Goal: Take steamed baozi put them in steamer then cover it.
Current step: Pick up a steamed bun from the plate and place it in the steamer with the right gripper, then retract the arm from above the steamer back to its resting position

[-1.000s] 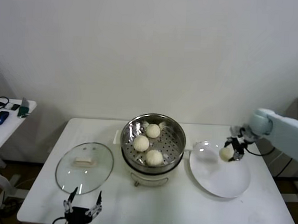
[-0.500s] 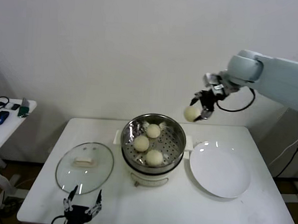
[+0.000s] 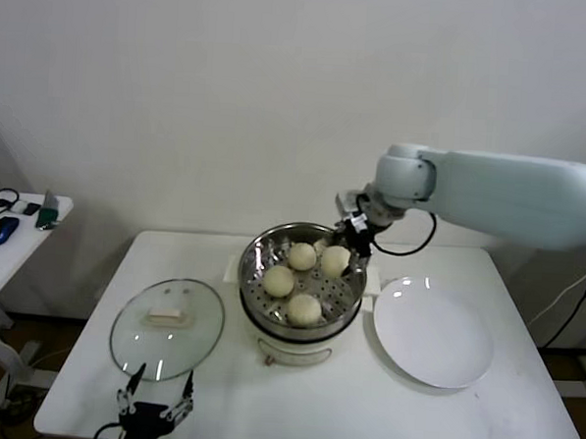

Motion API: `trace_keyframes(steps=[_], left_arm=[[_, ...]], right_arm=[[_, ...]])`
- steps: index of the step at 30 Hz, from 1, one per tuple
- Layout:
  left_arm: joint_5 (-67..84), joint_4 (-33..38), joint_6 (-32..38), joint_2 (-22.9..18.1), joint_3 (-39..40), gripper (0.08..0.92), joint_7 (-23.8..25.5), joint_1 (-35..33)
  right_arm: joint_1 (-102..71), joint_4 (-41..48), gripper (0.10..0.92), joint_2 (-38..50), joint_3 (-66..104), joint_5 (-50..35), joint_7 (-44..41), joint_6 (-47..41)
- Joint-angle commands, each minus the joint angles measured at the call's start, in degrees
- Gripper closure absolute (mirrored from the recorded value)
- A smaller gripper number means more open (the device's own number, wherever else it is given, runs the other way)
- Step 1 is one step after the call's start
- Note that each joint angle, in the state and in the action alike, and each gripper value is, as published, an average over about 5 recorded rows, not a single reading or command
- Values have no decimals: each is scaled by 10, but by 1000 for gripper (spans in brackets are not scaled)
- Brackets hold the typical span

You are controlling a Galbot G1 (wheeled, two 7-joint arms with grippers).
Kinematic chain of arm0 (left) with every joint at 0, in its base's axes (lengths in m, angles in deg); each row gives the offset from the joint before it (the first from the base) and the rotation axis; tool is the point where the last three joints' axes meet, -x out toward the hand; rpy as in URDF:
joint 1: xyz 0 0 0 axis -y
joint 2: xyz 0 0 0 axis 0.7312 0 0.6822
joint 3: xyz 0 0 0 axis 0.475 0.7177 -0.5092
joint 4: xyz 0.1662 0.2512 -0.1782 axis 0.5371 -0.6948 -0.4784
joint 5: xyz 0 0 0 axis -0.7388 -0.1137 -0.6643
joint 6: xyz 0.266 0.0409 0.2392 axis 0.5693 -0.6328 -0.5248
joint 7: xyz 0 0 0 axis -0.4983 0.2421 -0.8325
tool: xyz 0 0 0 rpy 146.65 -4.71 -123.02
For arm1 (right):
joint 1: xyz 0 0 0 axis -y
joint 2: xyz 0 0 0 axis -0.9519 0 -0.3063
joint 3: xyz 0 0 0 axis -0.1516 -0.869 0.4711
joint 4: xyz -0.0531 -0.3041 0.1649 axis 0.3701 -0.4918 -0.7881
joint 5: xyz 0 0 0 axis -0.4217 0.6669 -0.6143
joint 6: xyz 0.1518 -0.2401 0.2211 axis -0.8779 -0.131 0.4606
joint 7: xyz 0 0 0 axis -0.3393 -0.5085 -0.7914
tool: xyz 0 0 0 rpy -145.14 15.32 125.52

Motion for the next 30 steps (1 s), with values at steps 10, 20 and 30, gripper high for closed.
trace_keyframes(steps=[10,20,30], left_arm=[[0,-2,-1,-3,-2,177,0,2],[-2,5,-3,-1,0,177,0,-1],[-17,8,-5,0,2,177,0,1]], right_arm=[[-102,66,319,-34,23,38,16,-10],[-60,80,206,-24,48,-22,-18,20],[-11,64,202,67,211,-232,98,-72]])
